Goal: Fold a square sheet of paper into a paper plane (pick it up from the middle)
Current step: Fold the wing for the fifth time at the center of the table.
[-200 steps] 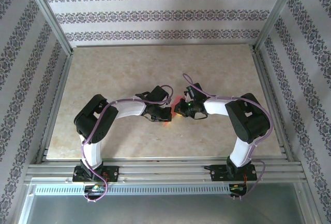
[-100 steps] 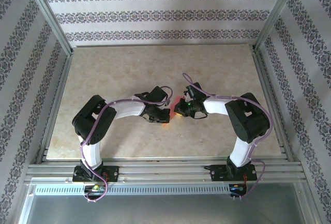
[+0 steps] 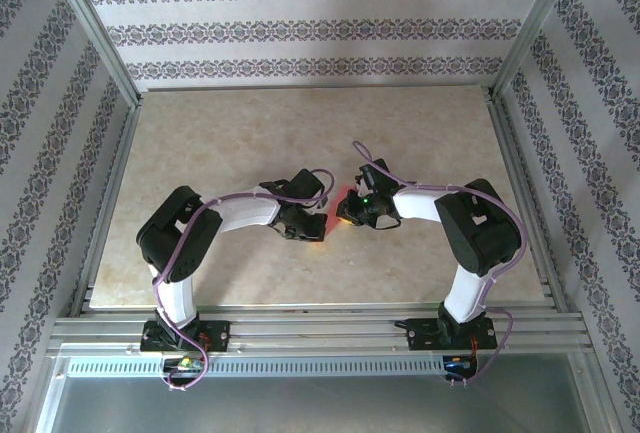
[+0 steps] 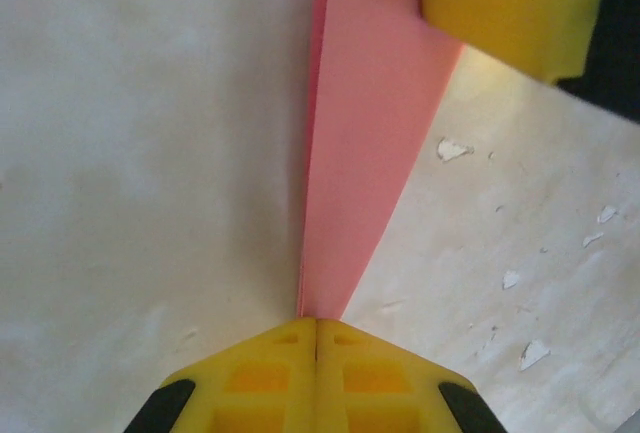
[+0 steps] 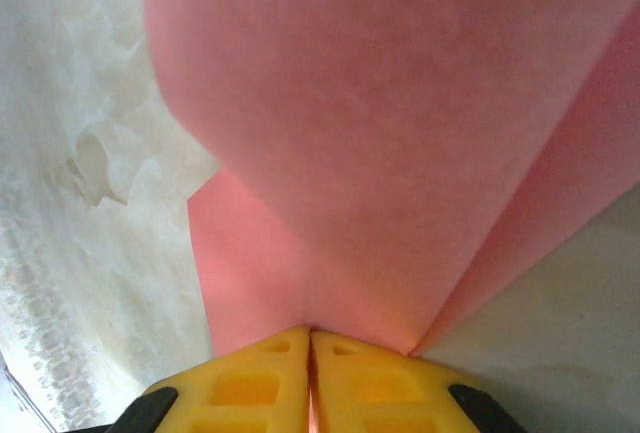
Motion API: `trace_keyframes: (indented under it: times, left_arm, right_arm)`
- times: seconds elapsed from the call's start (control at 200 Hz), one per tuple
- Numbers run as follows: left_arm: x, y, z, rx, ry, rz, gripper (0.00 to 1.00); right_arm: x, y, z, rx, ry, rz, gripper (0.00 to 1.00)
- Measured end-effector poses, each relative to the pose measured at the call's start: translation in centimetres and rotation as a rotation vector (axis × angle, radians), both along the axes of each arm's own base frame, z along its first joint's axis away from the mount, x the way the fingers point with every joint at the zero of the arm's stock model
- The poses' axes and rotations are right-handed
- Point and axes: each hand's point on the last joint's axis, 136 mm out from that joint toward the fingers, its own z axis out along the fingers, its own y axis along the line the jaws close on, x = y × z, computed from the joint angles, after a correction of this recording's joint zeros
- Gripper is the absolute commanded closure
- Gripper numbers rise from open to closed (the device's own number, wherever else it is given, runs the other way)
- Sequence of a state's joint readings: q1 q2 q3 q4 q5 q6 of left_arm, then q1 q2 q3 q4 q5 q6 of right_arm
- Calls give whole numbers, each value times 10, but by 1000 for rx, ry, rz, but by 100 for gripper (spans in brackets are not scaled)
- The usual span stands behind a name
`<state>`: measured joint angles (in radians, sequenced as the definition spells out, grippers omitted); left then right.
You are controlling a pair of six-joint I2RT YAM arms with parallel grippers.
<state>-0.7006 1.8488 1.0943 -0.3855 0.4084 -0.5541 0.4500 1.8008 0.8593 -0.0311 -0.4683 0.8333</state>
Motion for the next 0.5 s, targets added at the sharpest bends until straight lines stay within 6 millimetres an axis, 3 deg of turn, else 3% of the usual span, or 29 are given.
trace_keyframes:
  times: [0.145, 0.34, 0.5]
  left_arm:
    - [-7, 12, 11, 39, 2, 5, 94]
    - [4, 1, 36, -19, -54, 8, 94]
    - [9, -8, 29, -42, -40, 8, 94]
  right_arm:
    - [0, 0, 0, -1, 2, 0, 87]
    - [2, 1, 0, -1, 1, 0, 87]
    - [2, 1, 0, -1, 1, 0, 87]
